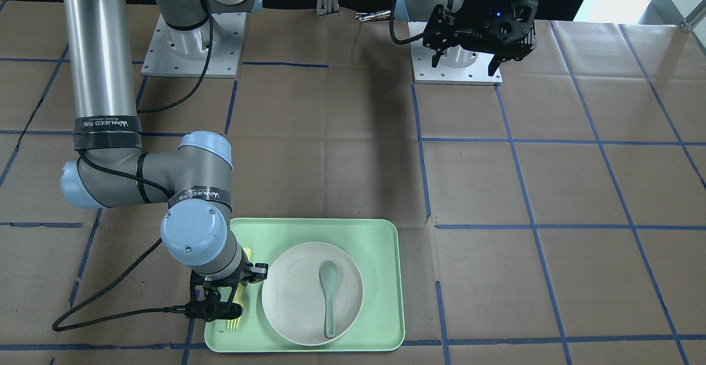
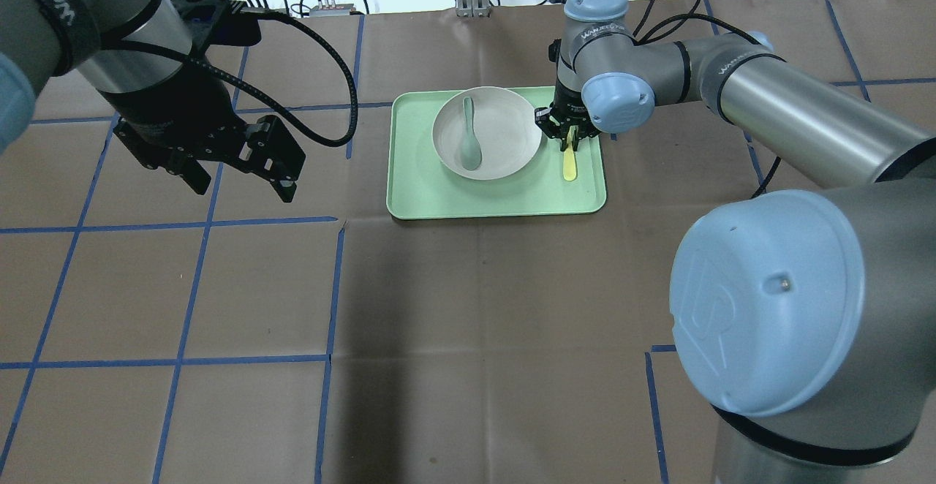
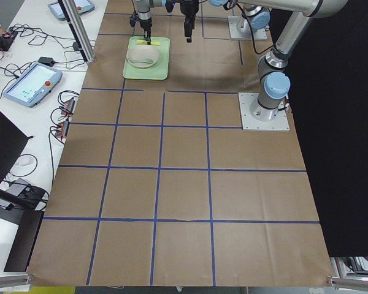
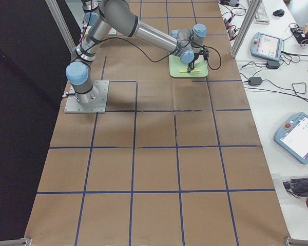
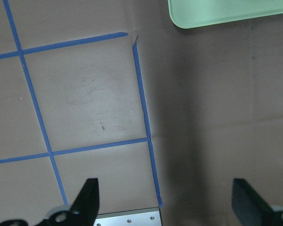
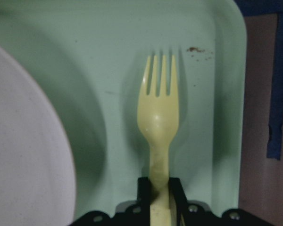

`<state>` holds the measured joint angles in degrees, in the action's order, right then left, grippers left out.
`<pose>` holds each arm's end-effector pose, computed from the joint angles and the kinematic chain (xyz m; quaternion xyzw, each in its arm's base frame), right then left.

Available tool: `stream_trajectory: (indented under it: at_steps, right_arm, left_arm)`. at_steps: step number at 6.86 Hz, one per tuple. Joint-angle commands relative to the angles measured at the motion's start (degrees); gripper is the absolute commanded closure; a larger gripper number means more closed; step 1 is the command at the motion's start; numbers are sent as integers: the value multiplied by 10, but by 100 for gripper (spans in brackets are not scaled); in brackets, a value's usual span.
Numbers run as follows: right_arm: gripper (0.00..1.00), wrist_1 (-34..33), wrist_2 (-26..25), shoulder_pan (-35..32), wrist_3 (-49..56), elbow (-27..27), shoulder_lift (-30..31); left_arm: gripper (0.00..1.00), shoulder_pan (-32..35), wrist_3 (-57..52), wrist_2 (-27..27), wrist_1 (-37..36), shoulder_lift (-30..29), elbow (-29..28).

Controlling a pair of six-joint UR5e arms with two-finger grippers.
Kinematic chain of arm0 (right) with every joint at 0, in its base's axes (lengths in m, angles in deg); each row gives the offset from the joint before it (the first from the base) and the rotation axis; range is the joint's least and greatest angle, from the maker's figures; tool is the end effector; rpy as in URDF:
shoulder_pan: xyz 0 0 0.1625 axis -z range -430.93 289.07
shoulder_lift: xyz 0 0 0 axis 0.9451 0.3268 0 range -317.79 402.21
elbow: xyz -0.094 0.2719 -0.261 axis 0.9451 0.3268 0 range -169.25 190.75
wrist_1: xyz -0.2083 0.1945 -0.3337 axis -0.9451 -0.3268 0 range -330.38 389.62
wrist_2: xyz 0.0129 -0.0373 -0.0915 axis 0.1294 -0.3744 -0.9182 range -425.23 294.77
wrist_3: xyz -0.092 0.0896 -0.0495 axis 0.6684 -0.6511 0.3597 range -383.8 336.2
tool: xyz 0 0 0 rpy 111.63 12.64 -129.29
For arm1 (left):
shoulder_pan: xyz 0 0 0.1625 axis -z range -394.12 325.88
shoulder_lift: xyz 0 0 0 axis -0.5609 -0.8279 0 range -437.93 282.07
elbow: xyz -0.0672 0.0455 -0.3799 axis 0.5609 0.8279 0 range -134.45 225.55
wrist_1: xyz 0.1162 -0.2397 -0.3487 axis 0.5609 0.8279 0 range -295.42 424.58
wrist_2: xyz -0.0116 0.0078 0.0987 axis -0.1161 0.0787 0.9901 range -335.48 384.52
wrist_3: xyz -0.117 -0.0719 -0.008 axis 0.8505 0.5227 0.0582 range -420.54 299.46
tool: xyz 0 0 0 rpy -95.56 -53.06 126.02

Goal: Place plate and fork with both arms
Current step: 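Lower the fork onto the tray and open the right gripper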

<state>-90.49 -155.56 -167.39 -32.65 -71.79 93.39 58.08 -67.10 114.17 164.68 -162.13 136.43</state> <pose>0.2101 -0.6779 0.1078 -0.0207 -0.9997 -0.0104 0.0043 -0.1519 -0.4586 0.4389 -0.0762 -0.9961 -0.0450 0.0048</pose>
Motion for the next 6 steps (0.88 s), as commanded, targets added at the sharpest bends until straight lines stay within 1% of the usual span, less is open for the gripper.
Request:
stream_trajectory:
  at_steps: [1,3,5,6]
  right_arm:
    - [0,23,-2,2,-3,9,4]
    - [0,74,0,4,-1,10,51]
    - [0,95,-1,11,11,-13,108]
    - [0,108,0,25,44,-30,142]
  left_arm:
    - [0,0,1,0,0,0,0]
    - [0,0,1,0,0,0,0]
    - [0,0,1,0,0,0,0]
    - [0,0,1,0,0,0,0]
